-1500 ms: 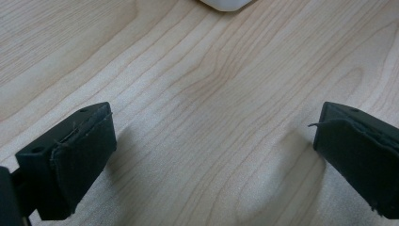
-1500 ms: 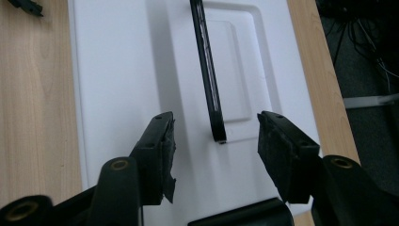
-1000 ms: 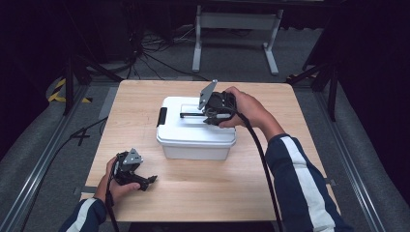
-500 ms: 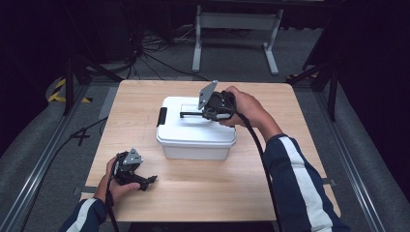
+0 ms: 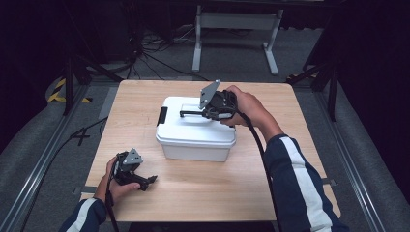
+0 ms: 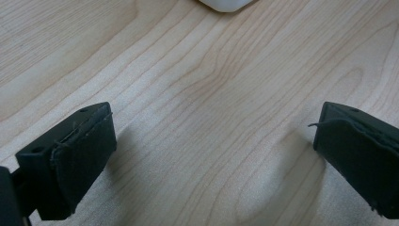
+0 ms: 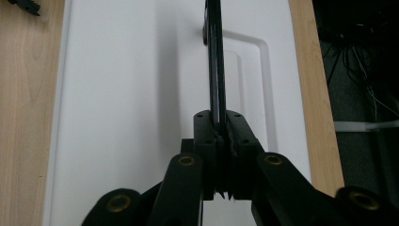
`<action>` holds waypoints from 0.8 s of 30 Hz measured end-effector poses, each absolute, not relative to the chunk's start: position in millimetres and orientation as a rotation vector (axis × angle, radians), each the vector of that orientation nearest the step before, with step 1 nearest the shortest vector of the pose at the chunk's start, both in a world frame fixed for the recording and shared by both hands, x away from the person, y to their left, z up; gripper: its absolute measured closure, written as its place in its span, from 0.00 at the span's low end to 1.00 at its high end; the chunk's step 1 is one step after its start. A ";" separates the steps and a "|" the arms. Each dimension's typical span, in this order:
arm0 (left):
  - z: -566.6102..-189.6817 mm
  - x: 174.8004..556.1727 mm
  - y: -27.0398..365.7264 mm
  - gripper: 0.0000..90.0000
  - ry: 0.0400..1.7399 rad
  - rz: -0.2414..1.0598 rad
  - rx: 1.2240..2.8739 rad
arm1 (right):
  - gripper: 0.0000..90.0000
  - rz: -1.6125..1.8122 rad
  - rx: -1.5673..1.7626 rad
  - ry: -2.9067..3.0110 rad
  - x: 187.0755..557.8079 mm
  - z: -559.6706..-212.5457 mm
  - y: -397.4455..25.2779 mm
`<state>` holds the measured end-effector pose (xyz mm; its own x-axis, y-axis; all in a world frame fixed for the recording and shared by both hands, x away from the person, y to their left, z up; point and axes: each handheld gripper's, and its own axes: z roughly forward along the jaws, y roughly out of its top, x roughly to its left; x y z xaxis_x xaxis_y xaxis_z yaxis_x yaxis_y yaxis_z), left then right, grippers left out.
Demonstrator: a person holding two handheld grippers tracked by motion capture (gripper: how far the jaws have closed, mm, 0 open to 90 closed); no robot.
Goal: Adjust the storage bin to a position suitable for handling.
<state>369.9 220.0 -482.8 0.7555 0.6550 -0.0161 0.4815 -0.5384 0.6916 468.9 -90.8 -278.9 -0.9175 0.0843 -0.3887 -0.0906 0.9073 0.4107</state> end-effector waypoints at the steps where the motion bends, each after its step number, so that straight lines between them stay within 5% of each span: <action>1: -482.8 369.9 220.0 0.00 0.847 0.319 2.247 | 0.94 0.601 -0.005 2.666 468.9 -278.9 -90.8; 24: -482.6 369.8 220.0 0.00 0.847 0.318 2.248 | 0.94 0.670 -0.032 2.610 463.6 -262.2 -98.2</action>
<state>369.8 220.0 -482.6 0.7555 0.6549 -0.0168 0.4822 -0.5385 0.6910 463.6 -98.2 -262.2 -0.9015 0.0853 -0.4243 -0.1295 0.8823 0.4525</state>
